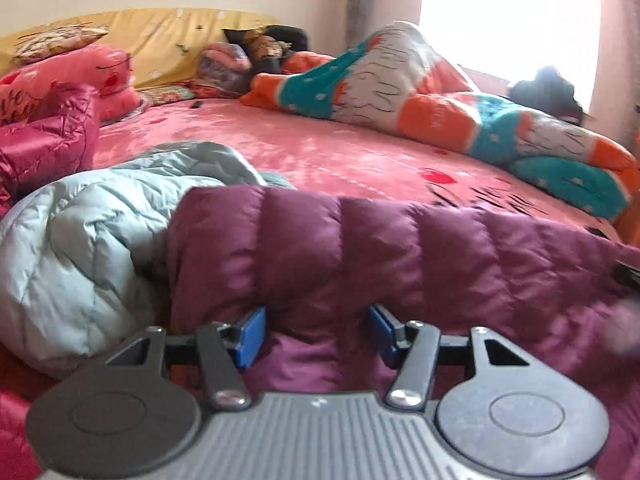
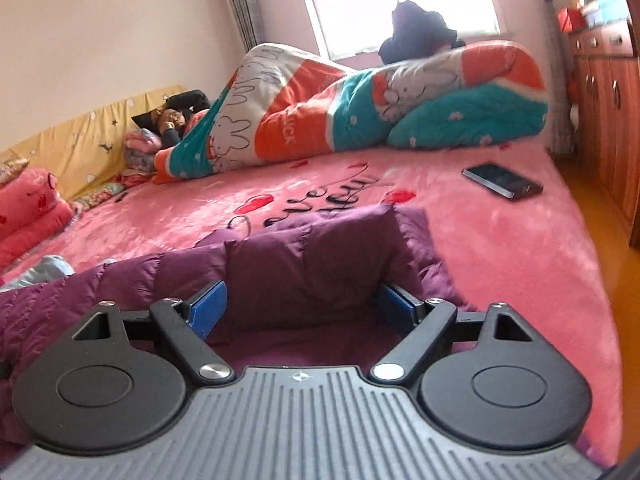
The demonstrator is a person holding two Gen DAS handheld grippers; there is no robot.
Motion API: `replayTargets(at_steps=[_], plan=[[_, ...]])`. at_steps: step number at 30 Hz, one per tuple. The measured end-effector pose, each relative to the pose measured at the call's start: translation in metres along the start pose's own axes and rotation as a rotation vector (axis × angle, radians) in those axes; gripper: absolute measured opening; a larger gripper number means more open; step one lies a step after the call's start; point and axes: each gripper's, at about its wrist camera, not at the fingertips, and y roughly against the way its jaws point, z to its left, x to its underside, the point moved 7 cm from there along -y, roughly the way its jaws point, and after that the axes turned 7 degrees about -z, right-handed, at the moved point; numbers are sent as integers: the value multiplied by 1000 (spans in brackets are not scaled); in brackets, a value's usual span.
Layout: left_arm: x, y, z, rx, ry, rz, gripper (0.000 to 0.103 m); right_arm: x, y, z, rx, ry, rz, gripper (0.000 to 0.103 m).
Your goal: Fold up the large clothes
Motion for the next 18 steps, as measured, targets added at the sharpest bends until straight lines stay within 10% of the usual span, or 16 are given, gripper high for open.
replayTargets(at_steps=[18], plan=[[23, -59, -4, -49, -108, -51, 59, 20, -40, 13, 108, 193, 124, 103]])
